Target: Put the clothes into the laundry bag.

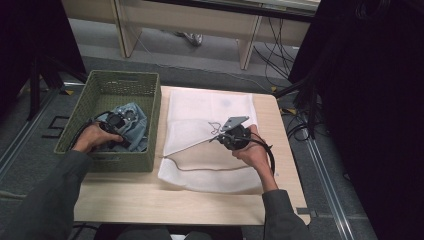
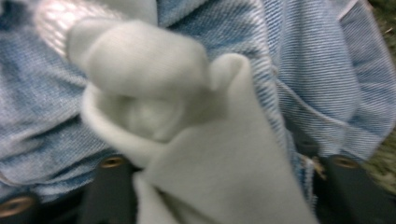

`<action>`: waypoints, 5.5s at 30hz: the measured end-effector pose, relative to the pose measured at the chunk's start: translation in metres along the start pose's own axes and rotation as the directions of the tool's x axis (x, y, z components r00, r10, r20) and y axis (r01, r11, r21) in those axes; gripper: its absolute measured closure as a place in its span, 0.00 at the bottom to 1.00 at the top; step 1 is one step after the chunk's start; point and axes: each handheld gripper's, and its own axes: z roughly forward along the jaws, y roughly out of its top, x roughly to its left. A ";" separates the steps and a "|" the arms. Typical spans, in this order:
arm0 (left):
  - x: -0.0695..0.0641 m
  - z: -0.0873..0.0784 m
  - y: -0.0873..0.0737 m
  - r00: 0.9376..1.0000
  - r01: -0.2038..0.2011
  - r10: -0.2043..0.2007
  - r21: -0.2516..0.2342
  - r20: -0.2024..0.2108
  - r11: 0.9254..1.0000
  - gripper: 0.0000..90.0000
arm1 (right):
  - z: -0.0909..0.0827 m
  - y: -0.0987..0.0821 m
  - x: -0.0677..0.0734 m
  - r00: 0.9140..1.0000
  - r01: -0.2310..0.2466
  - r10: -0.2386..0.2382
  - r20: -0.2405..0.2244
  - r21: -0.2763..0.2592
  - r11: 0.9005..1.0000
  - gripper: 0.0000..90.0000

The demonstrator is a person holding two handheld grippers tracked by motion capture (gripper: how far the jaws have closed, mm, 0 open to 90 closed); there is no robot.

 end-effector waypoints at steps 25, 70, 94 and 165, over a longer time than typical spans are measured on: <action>0.009 -0.090 -0.002 0.996 0.051 -0.072 -0.354 -0.045 0.934 0.81 | -0.005 0.003 -0.003 1.000 0.000 0.000 0.019 -0.026 1.000 0.97; -0.053 -0.272 -0.004 0.999 -0.051 0.049 -0.720 -0.024 0.692 0.81 | -0.008 0.003 -0.005 1.000 -0.013 0.014 0.019 -0.030 0.999 0.97; -0.166 -0.338 0.018 0.931 -0.180 0.362 -0.819 0.036 0.544 0.81 | -0.011 0.004 -0.007 1.000 -0.013 0.013 0.018 -0.036 0.999 0.97; -0.281 -0.019 0.103 0.943 -0.200 0.297 -0.456 0.150 0.867 0.18 | -0.050 -0.003 -0.018 0.997 -0.058 0.063 0.034 -0.129 0.990 0.98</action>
